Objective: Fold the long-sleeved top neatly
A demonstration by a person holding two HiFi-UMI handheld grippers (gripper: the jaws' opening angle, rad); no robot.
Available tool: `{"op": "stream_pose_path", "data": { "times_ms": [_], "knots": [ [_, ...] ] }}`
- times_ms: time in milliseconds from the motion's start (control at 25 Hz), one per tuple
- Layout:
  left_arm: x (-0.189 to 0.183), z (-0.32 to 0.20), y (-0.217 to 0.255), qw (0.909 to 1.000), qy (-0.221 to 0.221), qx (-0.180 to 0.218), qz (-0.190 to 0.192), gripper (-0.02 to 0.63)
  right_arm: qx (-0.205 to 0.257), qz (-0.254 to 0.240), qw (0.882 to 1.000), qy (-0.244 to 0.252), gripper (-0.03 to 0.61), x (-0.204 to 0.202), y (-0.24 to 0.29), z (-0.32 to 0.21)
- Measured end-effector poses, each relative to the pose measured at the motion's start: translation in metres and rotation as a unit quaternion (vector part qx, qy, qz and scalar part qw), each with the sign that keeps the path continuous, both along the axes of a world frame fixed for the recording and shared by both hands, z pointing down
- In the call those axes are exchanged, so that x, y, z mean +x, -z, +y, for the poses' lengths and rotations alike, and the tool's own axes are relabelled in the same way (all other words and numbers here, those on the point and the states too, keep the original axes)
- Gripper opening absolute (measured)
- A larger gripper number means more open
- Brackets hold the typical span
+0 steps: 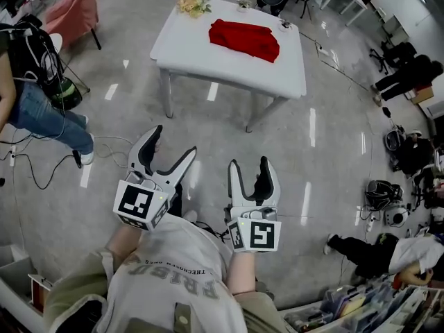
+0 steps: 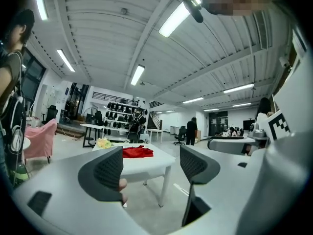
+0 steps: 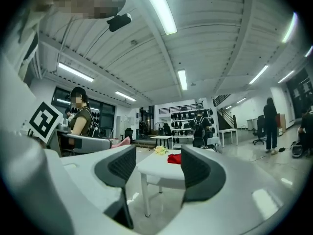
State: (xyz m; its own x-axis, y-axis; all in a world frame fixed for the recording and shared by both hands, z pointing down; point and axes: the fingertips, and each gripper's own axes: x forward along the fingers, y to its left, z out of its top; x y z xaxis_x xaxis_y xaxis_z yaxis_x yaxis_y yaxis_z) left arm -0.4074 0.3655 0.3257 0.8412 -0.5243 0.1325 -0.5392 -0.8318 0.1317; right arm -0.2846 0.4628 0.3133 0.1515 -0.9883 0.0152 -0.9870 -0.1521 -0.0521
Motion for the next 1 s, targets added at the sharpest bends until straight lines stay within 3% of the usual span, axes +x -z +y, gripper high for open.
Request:
{"op": "stream_pose_path", "data": {
  "times_ms": [320,600,760,1000],
  "knots": [
    [0.051,-0.089,-0.021,0.9987,-0.047,-0.017,-0.013,0.365,-0.025,0.019,0.999,-0.022,0.275,0.033,-0.014,-0.088],
    [0.101,-0.18,0.002,0.9956,-0.092,-0.008,-0.012,0.37,-0.034,0.03,0.997,-0.065,0.276,0.072,0.004,-0.167],
    [0.121,-0.215,0.001,0.9941,-0.104,-0.027,-0.014,0.38,-0.055,0.044,0.994,-0.079,0.276,0.09,0.007,-0.194],
    [0.151,-0.239,-0.044,0.9898,-0.116,-0.068,-0.046,0.394,-0.093,0.024,0.991,-0.09,0.276,0.126,-0.028,-0.218]
  ]
}}
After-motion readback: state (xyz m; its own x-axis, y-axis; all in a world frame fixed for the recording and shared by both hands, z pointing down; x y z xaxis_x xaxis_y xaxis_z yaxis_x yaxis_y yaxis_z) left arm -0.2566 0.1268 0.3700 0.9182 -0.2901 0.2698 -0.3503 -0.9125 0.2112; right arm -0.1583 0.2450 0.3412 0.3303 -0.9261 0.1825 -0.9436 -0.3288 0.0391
